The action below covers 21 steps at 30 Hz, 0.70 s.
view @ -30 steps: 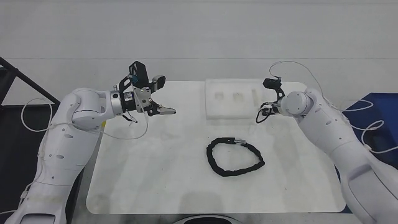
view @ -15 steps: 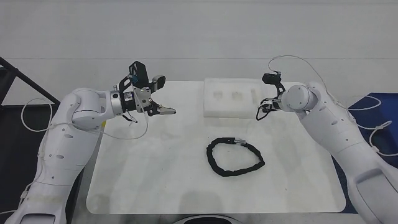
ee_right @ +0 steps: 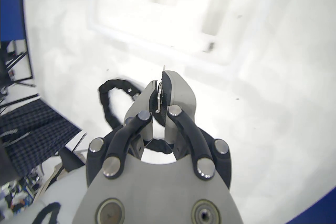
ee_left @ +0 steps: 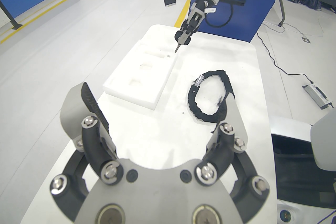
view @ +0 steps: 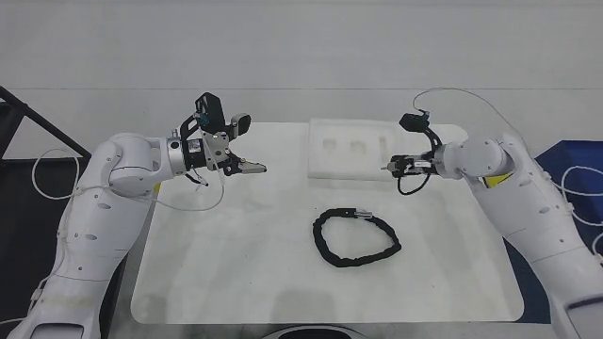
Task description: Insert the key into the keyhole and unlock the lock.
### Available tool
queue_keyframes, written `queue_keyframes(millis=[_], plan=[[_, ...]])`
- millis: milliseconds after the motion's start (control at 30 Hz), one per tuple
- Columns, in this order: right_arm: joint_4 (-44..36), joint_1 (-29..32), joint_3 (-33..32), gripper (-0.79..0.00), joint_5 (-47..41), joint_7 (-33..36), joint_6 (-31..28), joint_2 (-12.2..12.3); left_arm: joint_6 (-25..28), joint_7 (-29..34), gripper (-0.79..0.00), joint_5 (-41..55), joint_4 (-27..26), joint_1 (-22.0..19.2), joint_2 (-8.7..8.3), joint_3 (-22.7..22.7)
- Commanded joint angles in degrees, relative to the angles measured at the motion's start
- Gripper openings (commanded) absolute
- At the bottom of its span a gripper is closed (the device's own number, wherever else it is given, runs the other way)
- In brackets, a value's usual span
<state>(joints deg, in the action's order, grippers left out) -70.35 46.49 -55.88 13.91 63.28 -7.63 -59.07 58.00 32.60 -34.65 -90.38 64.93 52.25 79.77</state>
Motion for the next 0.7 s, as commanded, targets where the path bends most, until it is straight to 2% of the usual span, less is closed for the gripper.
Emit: queue_keyframes(millis=[0, 200, 367, 500, 667], plan=[[-2.73, 2.12, -2.79, -0.785, -3.23, 1.28, -3.93, 0.79, 0.00, 0.00, 0.000, 0.00, 0.00, 0.00, 0.00, 0.00], [-10.40, 9.80, -12.06, -0.785, -14.21, 5.36, -14.65, 3.33, 0.00, 0.00, 0.000, 0.00, 0.00, 0.00, 0.00, 0.00], [-11.82, 14.09, -17.13, -0.785, -25.53, 9.01, -21.88, 4.45, 0.00, 0.00, 0.000, 0.00, 0.00, 0.00, 0.00, 0.00], [-9.41, 15.60, -18.36, -0.785, -32.83, 9.03, -24.35, 4.76, 0.00, 0.00, 0.000, 0.00, 0.00, 0.00, 0.00, 0.00], [-7.54, 15.12, -17.09, -0.785, -41.51, 9.96, -23.43, 5.35, 0.00, 0.00, 0.000, 0.00, 0.00, 0.00, 0.00, 0.00]])
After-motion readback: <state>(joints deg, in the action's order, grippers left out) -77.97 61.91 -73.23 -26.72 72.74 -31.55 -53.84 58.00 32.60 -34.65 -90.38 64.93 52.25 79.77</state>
